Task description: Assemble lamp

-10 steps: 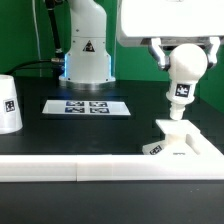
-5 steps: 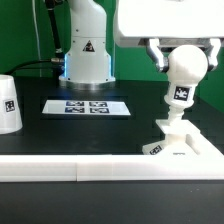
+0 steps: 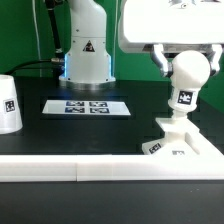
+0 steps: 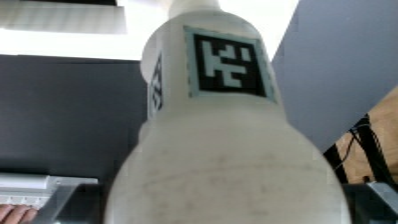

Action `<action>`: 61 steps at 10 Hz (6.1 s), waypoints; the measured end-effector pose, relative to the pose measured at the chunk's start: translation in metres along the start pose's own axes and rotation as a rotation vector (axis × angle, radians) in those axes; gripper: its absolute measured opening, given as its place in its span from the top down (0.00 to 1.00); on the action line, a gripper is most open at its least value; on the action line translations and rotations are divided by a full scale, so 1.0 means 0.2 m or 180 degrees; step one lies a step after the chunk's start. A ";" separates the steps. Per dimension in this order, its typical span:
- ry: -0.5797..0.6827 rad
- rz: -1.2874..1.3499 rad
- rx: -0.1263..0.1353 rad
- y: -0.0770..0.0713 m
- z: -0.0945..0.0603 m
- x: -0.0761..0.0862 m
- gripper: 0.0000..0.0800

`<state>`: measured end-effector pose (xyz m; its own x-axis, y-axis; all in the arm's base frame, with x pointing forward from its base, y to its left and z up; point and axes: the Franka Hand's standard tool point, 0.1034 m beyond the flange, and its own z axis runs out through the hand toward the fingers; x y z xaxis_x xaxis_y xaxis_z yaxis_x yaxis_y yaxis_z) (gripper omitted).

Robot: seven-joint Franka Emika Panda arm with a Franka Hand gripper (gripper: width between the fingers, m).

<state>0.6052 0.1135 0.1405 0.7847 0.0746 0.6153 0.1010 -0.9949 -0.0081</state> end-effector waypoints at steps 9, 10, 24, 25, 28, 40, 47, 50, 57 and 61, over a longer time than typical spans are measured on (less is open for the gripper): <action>-0.0003 -0.0060 -0.0045 0.04 0.01 -0.09 0.27; -0.0001 -0.0061 -0.0046 0.04 0.01 -0.09 0.27; -0.0123 -0.0152 -0.0049 0.08 -0.02 -0.09 0.13; -0.0128 -0.0143 -0.0049 0.09 -0.05 -0.06 0.13; -0.0129 -0.0141 -0.0051 0.09 -0.05 -0.06 0.13; -0.1777 0.0000 0.0207 0.17 0.02 -0.06 0.13; -0.1815 0.0019 0.0199 0.17 0.05 -0.08 0.13; -0.1816 0.0016 0.0198 0.17 0.05 -0.08 0.28; -0.1711 0.1009 -0.0099 0.13 0.04 -0.10 0.28; -0.1671 0.1970 -0.0376 0.12 0.04 -0.11 0.28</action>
Offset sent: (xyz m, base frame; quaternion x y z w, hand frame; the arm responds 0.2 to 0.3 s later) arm -0.0053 0.0019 -0.0043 -0.0001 0.0115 -0.0027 0.9999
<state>0.5949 0.0876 0.1202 0.8643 -0.4969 0.0773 -0.4862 -0.8650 -0.1240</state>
